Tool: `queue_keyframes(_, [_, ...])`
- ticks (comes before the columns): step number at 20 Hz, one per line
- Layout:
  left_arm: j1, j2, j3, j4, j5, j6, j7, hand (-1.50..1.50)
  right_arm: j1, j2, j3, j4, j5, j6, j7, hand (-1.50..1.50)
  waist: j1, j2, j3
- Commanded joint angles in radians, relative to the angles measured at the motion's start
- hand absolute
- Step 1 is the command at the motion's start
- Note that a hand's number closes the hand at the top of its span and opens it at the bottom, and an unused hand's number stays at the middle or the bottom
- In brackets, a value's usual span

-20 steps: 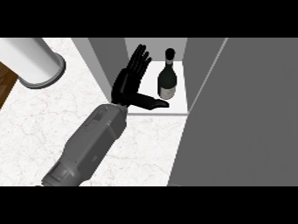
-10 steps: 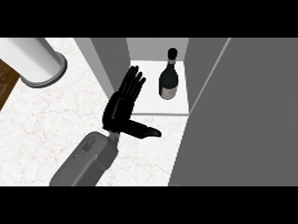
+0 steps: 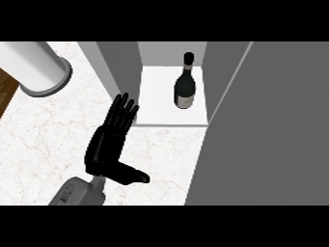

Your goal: Pick up the wine, place it into the cabinet and close the cabinet

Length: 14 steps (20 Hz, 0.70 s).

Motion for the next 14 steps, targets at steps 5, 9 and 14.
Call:
queue_keyframes(5, [0.14, 0.115, 0.064, -0.076, 0.018, -0.096, -0.063, -1.5, -0.001, -0.058, 0.076, -0.192, -0.095, 0.119, 0.082, -1.5, 0.002, 0.005, 0.0])
queue_keyframes(9, [0.116, 0.168, 0.118, -0.085, 0.032, -0.124, -0.051, -1.5, -0.029, -0.119, 0.16, -0.179, -0.066, 0.239, 0.067, 1.5, -0.001, 0.006, -0.001])
queue_keyframes(14, [0.203, 0.244, 0.193, -0.156, 0.072, -0.151, -0.051, -1.5, -0.003, -0.124, 0.219, -0.198, -0.034, 0.263, 0.035, 1.5, -0.006, 0.002, 0.0])
